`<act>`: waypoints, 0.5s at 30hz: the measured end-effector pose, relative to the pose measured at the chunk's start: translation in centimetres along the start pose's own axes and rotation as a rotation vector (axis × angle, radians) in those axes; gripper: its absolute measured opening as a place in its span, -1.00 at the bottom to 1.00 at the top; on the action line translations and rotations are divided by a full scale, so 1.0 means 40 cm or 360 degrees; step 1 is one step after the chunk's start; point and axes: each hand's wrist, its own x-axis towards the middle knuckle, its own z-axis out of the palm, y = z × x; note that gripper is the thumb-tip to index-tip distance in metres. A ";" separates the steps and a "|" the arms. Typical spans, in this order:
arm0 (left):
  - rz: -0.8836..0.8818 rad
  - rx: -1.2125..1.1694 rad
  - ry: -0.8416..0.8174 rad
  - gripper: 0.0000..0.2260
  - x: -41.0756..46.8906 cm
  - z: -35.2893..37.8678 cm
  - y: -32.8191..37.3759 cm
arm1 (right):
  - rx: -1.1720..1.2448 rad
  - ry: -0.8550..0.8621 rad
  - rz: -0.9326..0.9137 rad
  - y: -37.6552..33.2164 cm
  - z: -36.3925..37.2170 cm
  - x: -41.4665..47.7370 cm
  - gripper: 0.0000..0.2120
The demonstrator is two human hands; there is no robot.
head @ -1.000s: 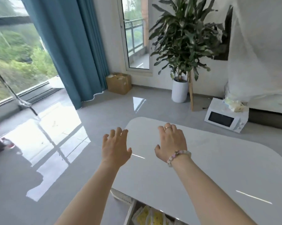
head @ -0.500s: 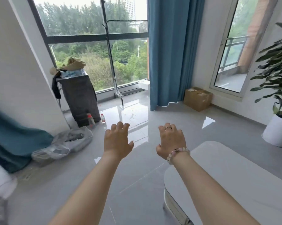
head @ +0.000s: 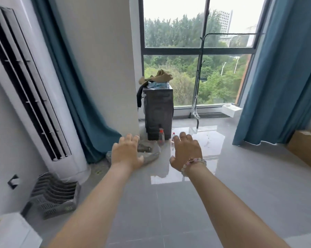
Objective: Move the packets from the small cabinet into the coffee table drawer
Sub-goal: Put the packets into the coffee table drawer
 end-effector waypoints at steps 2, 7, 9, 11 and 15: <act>-0.0103 0.0002 0.0003 -0.45 0.014 0.008 -0.069 | 0.0018 0.0002 -0.0089 -0.061 0.009 0.049 -0.55; -0.0338 0.0070 -0.0030 -0.49 0.046 0.039 -0.217 | 0.0107 -0.0011 -0.0354 -0.200 0.051 0.173 -0.49; -0.0414 0.0080 -0.0074 -0.49 0.055 0.058 -0.276 | 0.0144 -0.0016 -0.0436 -0.267 0.072 0.228 -0.49; -0.0498 0.0101 -0.0099 -0.49 0.066 0.076 -0.344 | 0.0177 -0.0037 -0.0538 -0.345 0.097 0.282 -0.50; -0.0726 0.0172 -0.0114 -0.49 0.097 0.093 -0.498 | 0.0227 -0.0075 -0.0770 -0.505 0.139 0.389 -0.54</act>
